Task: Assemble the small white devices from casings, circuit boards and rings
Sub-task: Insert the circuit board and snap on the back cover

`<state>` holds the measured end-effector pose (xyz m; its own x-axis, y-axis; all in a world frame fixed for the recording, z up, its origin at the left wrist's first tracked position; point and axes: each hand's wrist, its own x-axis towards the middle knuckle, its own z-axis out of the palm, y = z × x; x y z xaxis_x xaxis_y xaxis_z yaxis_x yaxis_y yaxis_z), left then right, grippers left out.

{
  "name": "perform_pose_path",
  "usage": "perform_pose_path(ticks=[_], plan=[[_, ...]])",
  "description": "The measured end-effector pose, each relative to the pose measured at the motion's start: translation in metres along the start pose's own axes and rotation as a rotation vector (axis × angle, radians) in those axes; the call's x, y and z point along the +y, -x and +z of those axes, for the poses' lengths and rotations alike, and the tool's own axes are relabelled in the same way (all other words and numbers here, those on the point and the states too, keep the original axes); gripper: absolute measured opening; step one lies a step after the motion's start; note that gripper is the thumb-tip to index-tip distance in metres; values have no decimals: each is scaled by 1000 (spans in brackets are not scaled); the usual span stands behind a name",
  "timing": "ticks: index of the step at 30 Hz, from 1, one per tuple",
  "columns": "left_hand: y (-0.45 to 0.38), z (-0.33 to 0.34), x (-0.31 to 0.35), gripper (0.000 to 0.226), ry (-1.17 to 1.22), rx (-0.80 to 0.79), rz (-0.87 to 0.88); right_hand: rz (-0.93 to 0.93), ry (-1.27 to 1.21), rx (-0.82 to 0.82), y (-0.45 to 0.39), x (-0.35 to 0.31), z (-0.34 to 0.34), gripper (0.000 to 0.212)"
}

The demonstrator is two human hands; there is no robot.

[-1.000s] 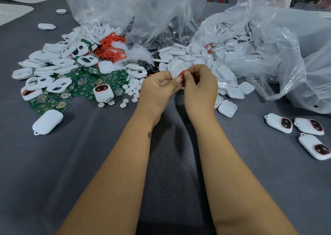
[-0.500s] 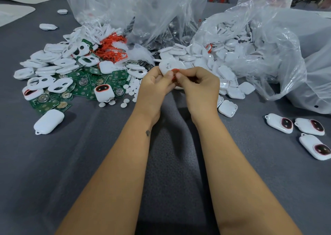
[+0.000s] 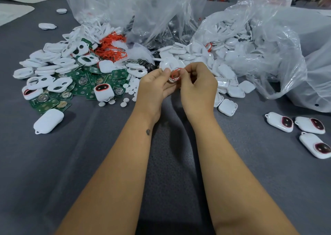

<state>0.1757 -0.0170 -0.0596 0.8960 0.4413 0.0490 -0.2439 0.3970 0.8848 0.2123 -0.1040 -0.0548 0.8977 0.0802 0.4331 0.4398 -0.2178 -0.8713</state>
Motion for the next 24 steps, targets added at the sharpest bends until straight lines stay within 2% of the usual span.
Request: perform_pose_path(ticks=[24], plan=[[1,1,-3,21,-186,-79,77,-46,81,74,-2,3,-3,8]])
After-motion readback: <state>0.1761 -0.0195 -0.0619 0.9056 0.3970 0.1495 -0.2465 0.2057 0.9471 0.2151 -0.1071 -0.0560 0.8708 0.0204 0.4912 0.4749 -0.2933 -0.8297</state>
